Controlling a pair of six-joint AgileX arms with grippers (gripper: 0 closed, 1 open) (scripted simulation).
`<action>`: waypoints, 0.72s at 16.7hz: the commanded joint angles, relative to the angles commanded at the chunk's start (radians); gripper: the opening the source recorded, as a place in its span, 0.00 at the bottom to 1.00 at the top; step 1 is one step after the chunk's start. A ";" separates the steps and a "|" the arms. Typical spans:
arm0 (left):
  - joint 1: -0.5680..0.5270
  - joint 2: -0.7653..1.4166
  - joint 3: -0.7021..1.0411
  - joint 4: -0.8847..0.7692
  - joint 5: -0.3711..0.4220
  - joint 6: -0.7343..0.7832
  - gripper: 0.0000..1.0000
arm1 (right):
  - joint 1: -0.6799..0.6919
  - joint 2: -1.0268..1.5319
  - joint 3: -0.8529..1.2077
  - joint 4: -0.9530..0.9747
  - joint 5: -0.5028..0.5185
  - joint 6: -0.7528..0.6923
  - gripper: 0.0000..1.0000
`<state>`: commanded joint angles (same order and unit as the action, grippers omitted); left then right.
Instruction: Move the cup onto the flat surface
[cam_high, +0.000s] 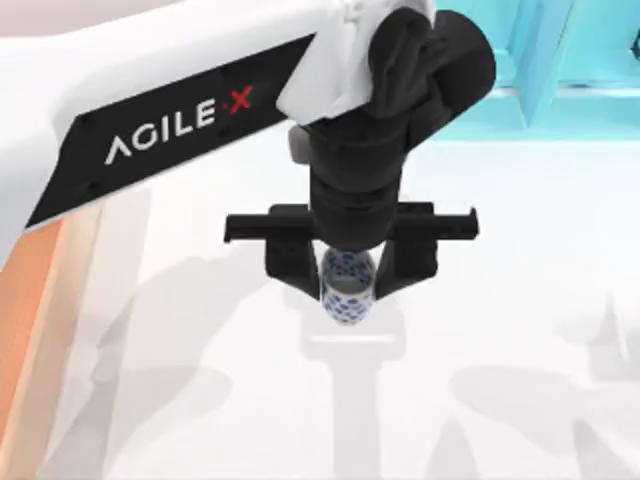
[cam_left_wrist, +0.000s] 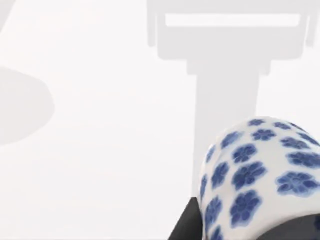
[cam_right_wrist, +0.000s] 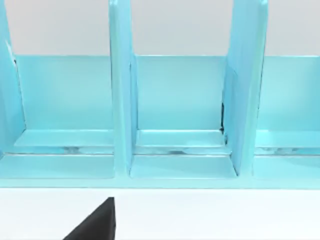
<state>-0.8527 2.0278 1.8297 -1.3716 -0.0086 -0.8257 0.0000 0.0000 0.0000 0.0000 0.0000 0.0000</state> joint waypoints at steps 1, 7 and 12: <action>0.000 0.000 0.000 0.000 0.000 0.000 0.00 | 0.000 0.000 0.000 0.000 0.000 0.000 1.00; 0.008 0.007 -0.105 0.115 0.001 0.002 0.00 | 0.000 0.000 0.000 0.000 0.000 0.000 1.00; 0.006 0.024 -0.223 0.247 0.000 0.006 0.00 | 0.000 0.000 0.000 0.000 0.000 0.000 1.00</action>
<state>-0.8471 2.0514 1.6063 -1.1246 -0.0084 -0.8197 0.0000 0.0000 0.0000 0.0000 0.0000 0.0000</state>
